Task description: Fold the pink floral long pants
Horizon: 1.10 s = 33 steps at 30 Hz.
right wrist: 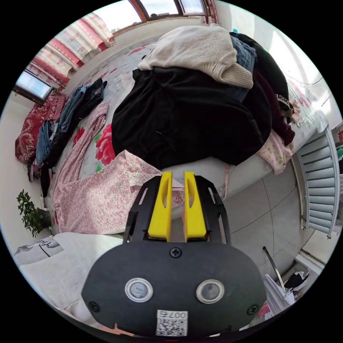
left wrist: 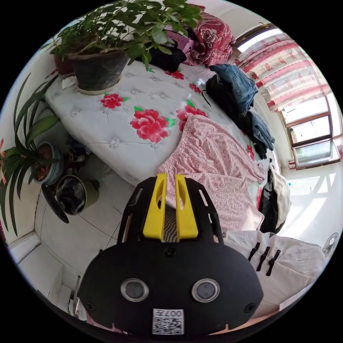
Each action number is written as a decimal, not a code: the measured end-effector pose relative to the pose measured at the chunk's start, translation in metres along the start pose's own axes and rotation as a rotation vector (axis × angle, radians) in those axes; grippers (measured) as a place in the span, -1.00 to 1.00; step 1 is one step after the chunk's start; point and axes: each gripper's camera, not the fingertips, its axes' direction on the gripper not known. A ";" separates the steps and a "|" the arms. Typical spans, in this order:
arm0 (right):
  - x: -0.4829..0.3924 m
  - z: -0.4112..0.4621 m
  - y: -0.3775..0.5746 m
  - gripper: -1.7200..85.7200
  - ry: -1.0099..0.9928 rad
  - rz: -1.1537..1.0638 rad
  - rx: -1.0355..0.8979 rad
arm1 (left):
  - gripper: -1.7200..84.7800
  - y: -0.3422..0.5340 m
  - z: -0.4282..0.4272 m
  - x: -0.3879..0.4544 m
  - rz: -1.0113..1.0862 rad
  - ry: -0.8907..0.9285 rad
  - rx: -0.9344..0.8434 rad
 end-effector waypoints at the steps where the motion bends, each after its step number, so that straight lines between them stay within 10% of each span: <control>1: -0.008 -0.001 -0.007 -0.84 -0.027 -0.007 0.031 | -0.84 -0.009 0.000 0.011 0.034 -0.029 0.018; 20: -0.289 0.131 -0.222 -0.79 -0.085 -0.337 -0.043 | -0.76 -0.224 0.243 0.190 0.469 -0.417 -0.304; 28: -0.306 0.194 -0.283 -0.89 -0.126 -0.183 -0.164 | -0.98 -0.231 0.240 0.169 0.470 -0.325 -0.281; 33: -0.317 0.131 -0.288 -0.94 -0.362 -0.265 0.082 | -0.98 -0.232 0.179 0.145 0.344 -0.120 -0.087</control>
